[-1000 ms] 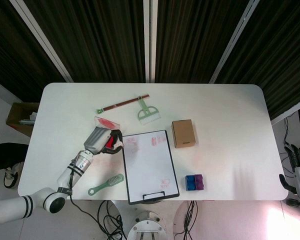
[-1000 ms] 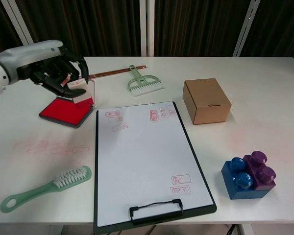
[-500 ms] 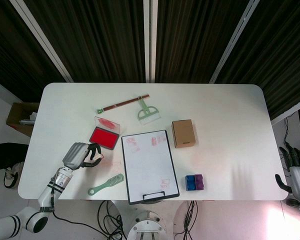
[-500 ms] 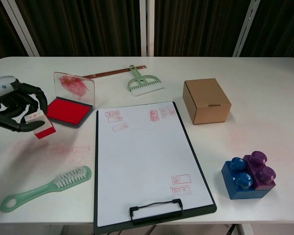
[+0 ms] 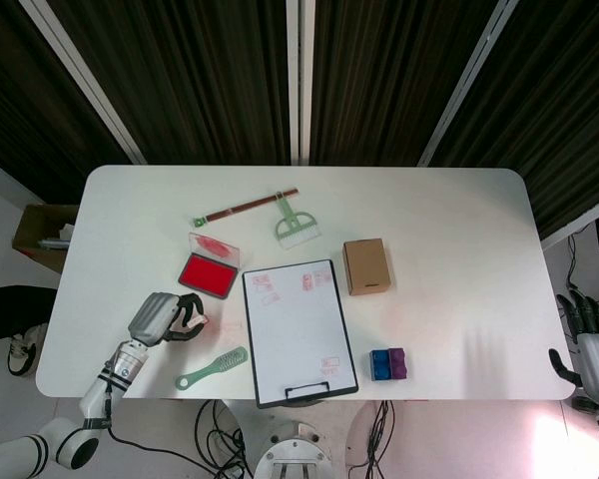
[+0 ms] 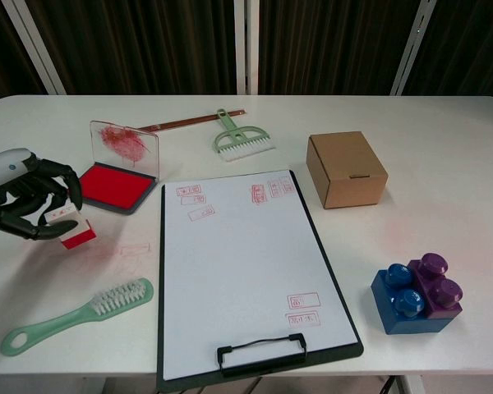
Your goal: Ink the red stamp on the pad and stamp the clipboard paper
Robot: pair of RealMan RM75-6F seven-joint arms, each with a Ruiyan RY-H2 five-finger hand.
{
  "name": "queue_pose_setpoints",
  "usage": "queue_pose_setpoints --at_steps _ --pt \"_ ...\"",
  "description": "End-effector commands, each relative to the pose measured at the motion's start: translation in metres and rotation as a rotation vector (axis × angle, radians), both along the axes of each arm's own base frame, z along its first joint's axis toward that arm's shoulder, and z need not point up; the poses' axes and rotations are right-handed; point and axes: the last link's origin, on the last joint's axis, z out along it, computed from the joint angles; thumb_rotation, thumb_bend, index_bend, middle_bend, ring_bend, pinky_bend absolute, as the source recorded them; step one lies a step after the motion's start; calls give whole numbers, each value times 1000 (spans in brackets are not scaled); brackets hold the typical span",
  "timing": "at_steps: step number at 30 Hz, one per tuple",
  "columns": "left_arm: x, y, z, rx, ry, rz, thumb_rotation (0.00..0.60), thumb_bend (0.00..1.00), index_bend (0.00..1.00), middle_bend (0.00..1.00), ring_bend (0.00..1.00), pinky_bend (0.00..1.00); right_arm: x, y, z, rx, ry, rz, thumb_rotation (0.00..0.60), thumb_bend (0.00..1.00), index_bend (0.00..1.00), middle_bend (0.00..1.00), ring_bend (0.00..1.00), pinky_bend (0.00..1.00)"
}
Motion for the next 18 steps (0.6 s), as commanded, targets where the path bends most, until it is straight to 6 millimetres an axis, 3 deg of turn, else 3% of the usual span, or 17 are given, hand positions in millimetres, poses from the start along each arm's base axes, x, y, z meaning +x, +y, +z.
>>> queue_pose_setpoints --at_steps 1,18 --pt "-1 -1 -3 7 9 -9 600 423 630 682 878 936 0 0 0 -1 0 -1 600 286 0 0 0 0" --pt "-13 0 -11 13 54 -13 600 410 573 635 875 929 0 1 1 -2 0 -3 600 287 0 0 0 0"
